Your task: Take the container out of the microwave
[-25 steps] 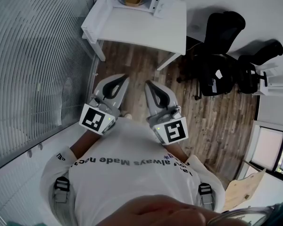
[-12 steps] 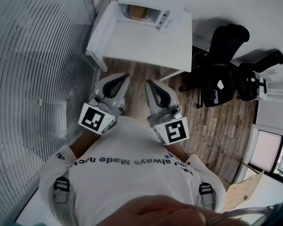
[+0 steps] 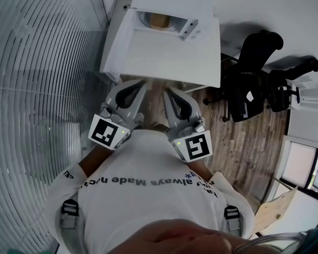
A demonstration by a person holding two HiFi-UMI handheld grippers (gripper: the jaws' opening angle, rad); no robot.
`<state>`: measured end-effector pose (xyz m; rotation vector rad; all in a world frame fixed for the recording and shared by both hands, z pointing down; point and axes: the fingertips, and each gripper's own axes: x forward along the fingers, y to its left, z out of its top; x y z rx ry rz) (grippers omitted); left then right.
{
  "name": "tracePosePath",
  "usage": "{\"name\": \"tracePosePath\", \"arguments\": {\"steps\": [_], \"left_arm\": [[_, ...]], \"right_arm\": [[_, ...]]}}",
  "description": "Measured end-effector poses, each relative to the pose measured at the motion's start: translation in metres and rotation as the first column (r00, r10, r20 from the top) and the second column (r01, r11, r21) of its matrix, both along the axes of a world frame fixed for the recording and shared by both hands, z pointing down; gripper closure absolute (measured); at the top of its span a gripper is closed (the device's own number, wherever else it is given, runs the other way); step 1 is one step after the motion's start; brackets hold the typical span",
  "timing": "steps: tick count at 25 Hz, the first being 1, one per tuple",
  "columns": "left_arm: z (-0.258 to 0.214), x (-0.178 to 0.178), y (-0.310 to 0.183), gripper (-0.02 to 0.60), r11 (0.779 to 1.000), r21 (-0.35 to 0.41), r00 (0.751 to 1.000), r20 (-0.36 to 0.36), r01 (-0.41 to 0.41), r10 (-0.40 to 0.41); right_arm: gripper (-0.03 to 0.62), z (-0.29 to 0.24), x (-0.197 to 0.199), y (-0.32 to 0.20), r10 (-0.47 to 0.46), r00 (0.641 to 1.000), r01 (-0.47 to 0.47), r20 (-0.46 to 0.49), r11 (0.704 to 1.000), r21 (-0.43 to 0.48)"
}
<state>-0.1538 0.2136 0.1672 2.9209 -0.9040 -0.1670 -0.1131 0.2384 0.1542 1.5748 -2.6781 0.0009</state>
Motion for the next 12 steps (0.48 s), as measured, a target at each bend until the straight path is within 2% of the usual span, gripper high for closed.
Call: {"name": "tracePosePath", "arguments": {"steps": [12], "left_arm": [[-0.003,0.008,-0.045,0.578,1.000,0.013,1.000,-0.005,-0.019,0.020]], "right_arm": [[0.592,-0.004,0.010,-0.046,0.020,1.000,-0.020,-0.006,1.000,-0.003]]}}
